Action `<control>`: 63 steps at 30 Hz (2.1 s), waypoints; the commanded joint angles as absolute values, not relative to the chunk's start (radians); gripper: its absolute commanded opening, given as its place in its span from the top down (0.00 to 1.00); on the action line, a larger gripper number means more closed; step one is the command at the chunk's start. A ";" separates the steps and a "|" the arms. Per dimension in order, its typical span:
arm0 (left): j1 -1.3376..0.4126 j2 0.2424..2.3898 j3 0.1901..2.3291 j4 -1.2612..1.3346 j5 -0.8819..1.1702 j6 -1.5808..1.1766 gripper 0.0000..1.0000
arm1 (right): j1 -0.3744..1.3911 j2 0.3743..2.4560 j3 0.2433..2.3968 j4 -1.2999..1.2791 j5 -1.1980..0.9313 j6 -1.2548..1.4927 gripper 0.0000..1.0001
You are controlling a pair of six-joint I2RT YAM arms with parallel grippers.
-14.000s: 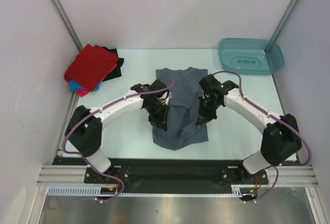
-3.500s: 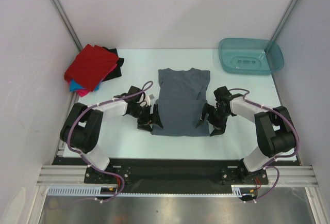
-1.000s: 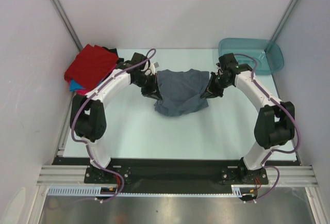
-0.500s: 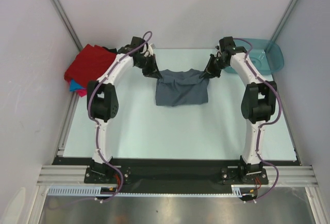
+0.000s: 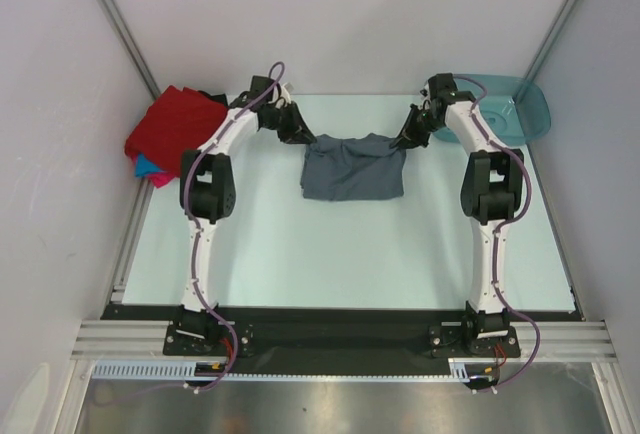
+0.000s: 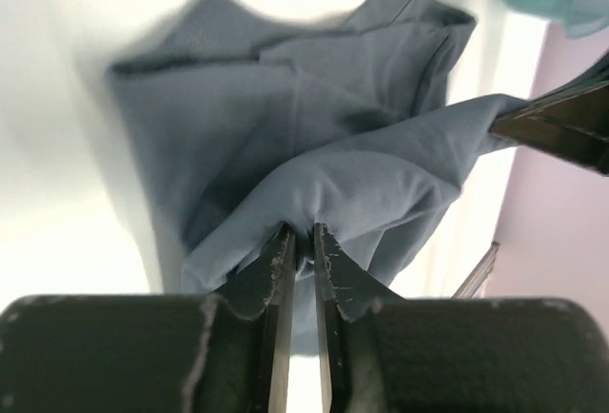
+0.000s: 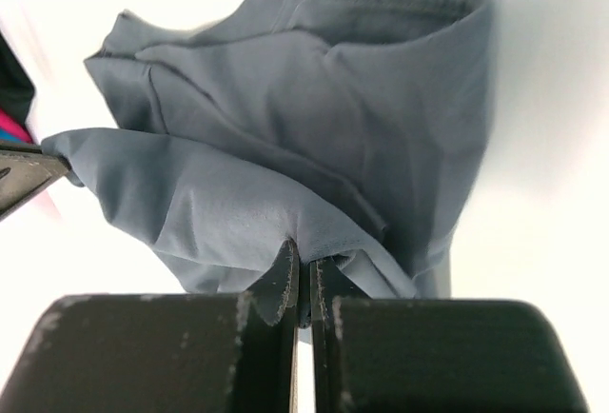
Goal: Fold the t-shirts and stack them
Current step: Fold the tshirt
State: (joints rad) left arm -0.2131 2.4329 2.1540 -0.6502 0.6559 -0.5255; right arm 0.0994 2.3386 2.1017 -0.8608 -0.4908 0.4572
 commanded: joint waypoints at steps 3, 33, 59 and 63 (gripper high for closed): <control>-0.210 2.505 2.272 -0.456 0.790 -0.629 0.80 | 0.075 2.371 2.158 -0.772 -0.492 0.426 1.00; -0.078 2.427 2.143 -0.307 0.709 -0.681 0.02 | 0.020 2.447 2.312 -0.549 -0.525 0.511 0.15; -0.198 2.112 1.624 -0.334 0.692 -0.561 0.00 | 0.110 2.287 1.937 -0.808 -0.370 0.258 0.17; -0.202 2.103 1.620 -0.333 0.687 -0.555 0.00 | 0.123 2.312 1.947 -0.804 -0.403 0.271 0.21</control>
